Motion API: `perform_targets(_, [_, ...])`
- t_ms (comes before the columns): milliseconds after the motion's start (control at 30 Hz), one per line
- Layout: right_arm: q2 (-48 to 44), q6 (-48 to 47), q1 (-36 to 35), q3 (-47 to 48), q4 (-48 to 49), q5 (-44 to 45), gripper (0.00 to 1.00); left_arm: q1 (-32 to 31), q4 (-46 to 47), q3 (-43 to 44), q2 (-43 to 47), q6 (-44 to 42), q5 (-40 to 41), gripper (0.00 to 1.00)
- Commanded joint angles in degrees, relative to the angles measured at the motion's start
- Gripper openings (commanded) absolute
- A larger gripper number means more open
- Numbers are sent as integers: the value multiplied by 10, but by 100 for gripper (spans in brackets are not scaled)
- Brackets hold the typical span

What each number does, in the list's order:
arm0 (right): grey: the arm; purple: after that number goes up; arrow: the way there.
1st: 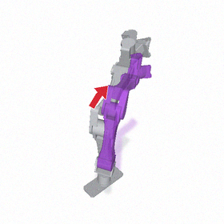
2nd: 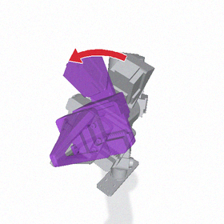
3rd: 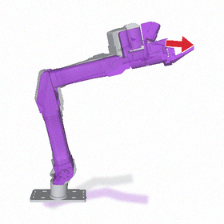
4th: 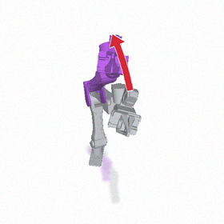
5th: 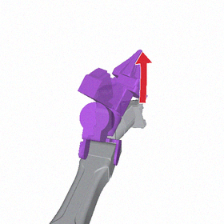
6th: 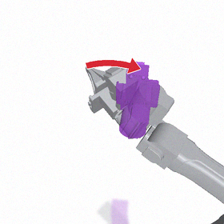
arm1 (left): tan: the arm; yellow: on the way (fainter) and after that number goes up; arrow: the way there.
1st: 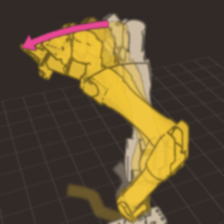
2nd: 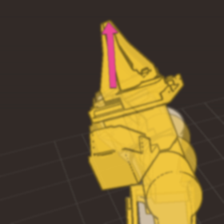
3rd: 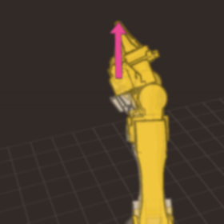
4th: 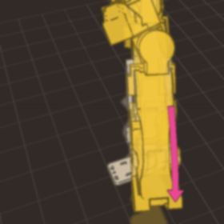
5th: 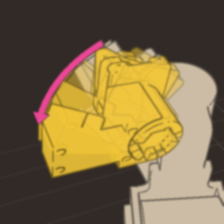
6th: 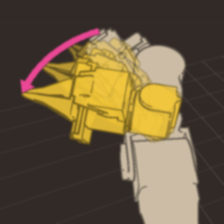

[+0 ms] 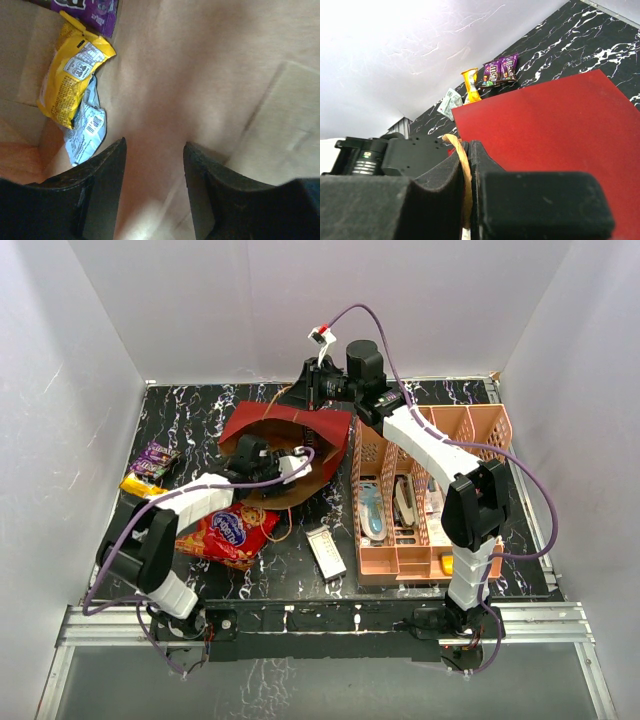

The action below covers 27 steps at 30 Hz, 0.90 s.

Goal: Take the snacks out of the paper bag
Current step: Take out the snack from the paper bag.

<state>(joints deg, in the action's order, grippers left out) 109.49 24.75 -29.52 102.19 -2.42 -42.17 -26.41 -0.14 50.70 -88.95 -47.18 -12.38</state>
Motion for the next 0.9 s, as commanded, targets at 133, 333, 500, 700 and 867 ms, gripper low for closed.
perform_targets(133, [-31,-8,2,5,30,-6,8,8,134,6,-43,-56,39,49])
perform_targets(333, [-32,-9,2,7,27,-2,8,22,176,16,-71,-76,60,38])
perform_targets(500, [-33,-12,2,7,24,-1,8,31,160,17,-84,-97,68,43])
perform_targets(700, [-28,-8,3,14,25,-6,8,40,166,24,-114,-110,88,49])
perform_targets(867, [-28,-7,3,14,26,-4,8,45,219,40,-160,-128,114,49])
